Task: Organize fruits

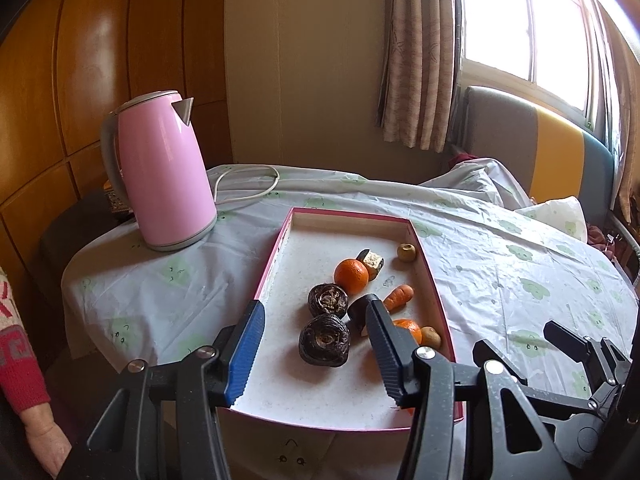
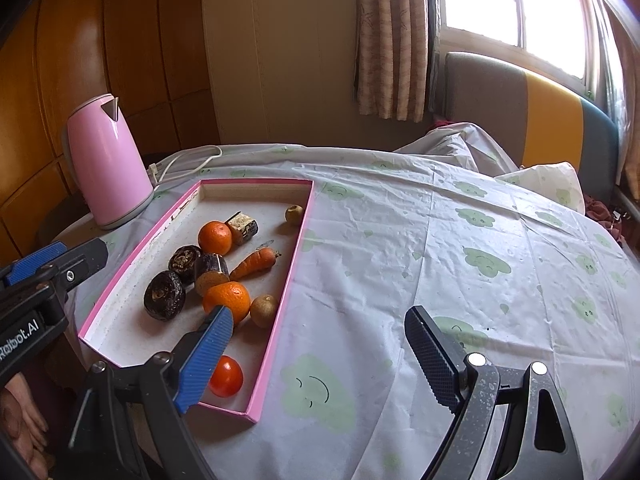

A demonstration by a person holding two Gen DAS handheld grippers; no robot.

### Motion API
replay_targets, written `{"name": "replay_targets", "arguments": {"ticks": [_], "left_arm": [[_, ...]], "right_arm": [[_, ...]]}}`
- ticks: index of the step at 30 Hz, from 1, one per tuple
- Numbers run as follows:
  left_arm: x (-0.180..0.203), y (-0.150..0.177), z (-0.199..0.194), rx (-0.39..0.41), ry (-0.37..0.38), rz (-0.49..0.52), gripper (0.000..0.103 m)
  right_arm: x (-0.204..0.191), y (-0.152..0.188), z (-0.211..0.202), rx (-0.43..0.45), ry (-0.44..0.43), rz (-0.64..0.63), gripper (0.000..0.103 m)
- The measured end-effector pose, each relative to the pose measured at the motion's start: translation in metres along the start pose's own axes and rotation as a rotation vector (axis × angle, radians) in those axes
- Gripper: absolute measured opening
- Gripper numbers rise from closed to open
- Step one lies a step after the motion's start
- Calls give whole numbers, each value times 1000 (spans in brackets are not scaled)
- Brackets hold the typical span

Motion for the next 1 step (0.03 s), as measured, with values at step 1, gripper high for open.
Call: {"name": "replay_targets", "arguments": {"ticks": [1], "left_arm": [[0, 2, 1, -14, 7, -8, 54]], "right_arm": [[0, 0, 0, 1, 1, -1, 88]]}}
Point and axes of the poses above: each gripper's, at about its wrist camera, not at the fingertips, and z roughly the way its jaws point, x to its right, y to its underside, the point moved 10 cm from there along z, roughly the way its jaws point, and after that the axes turned 12 degrees about x, right-handed, at the moved point
